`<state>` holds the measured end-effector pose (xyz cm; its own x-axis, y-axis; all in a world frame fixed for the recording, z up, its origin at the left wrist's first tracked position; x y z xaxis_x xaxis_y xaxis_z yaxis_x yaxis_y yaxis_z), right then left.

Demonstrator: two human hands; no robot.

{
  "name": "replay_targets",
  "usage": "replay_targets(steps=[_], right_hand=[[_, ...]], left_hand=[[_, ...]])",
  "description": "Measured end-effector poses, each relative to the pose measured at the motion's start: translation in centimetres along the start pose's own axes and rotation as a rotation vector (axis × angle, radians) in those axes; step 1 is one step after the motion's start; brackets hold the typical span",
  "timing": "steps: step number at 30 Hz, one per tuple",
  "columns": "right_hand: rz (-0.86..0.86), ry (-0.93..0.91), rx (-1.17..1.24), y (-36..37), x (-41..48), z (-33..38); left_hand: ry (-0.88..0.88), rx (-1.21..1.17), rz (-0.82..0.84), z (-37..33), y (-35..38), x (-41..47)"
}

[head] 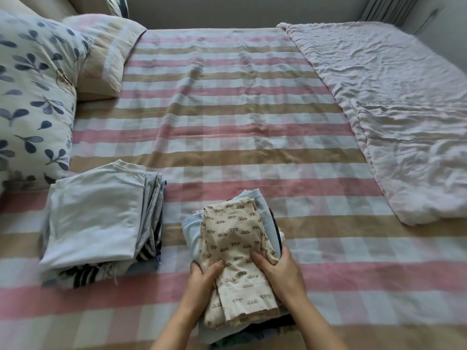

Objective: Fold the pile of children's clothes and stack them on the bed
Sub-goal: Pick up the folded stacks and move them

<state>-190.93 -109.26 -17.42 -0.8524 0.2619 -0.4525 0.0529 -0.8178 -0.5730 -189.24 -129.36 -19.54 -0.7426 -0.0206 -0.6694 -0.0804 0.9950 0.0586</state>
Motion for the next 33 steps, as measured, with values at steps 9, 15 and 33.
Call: replay_targets(steps=[9,15,33], right_hand=[[-0.035,-0.014,0.143,-8.5,-15.2,-0.4],[-0.038,-0.112,0.228,-17.3,-25.5,3.4],[-0.289,-0.054,0.45,-28.4,-46.2,-1.2]], left_hand=[[0.109,0.071,0.017,-2.7,3.2,-17.5],[0.177,0.103,-0.012,-7.0,5.4,-30.0],[0.229,0.24,0.31,-7.7,12.3,-48.4]])
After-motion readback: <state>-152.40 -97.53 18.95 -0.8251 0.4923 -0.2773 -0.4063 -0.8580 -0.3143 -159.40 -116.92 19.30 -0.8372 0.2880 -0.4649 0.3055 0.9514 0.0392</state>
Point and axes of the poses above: each hand's wrist, its own x-axis towards the middle knuckle, its own y-axis out of the palm, z = x × y, the point moved 8 cm from there along x, towards the middle knuckle, and after that the axes turned 1 degree about -x, right-handed, at the moved point
